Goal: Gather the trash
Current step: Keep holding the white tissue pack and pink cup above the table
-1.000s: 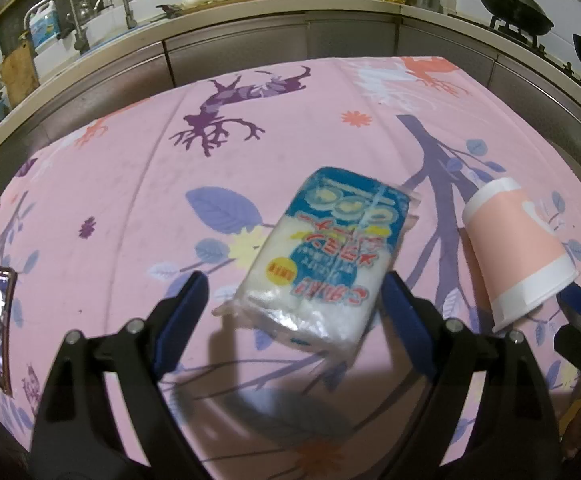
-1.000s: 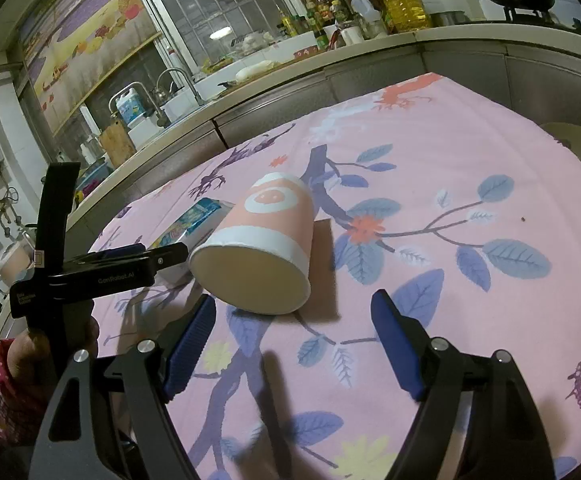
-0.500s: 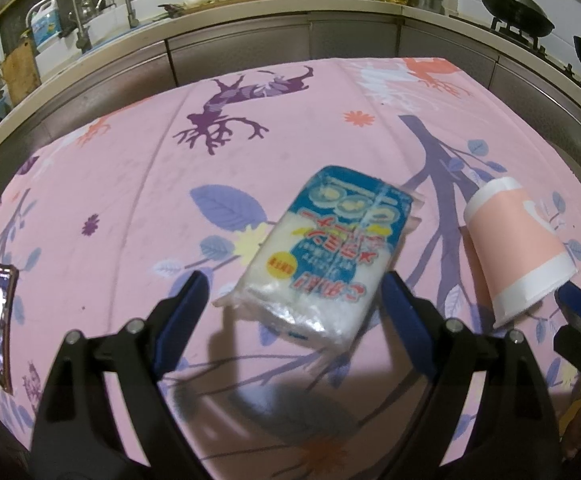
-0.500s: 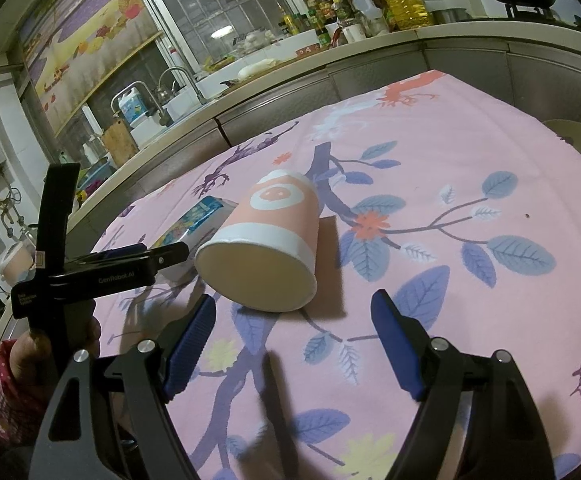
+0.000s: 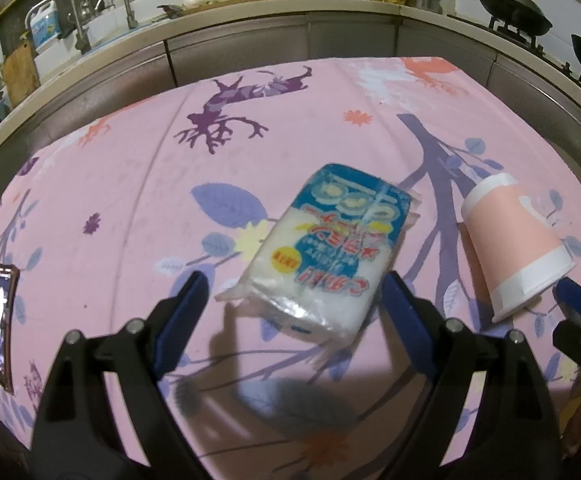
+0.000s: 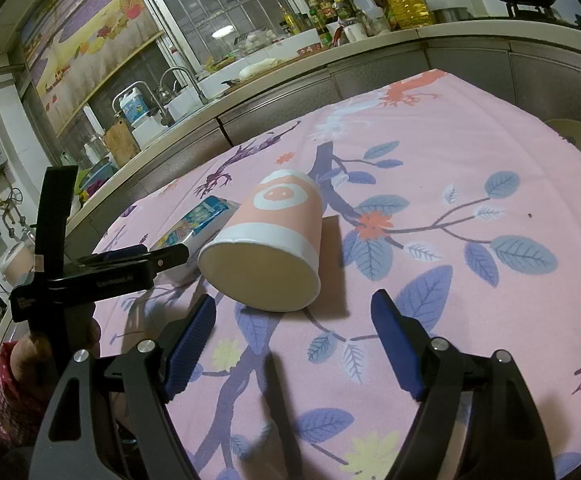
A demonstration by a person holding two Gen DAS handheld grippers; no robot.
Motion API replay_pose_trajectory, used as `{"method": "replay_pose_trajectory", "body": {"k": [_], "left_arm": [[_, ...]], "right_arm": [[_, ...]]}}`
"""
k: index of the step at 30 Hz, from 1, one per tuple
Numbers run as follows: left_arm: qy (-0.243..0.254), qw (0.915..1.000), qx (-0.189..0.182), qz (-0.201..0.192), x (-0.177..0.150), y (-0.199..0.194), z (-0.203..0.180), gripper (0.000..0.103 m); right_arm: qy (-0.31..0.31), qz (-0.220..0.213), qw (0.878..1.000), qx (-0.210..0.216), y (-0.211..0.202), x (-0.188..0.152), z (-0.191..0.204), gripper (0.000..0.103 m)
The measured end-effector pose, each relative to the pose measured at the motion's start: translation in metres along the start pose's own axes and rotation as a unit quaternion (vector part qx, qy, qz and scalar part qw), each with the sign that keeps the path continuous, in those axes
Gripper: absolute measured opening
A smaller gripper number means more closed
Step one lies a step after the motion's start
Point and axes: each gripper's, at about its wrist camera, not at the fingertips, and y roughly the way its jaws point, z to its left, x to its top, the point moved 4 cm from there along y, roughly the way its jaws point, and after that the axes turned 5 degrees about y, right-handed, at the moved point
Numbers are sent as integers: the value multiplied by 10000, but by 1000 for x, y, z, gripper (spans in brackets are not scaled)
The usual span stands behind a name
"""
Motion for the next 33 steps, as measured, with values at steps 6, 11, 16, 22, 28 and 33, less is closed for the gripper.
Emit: {"method": "replay_pose_trajectory", "body": {"k": [6,11,16,22,28,33], "left_arm": [[27,10000,8,2,-1,0,0,85],[-40,10000,-5,20,-3,2,5,85],[-83,10000,-28,22,-5,1,7,85],[-161,9998,-51,37,-8,2,12,85],[-222,9997,-84,25,-9,1,13,85],[-267,9996,-22,29,-9,-1,12,90]], "right_arm": [[11,14,10000,1,1,0,1,77],[-12,19,10000,-4,1,-3,7,77],[2,45,10000,-10,1,-5,12,77],[16,60,10000,-10,3,-7,14,77],[81,70,9999,-3,5,-12,19,77],[135,71,9999,-3,7,-14,23,77]]}}
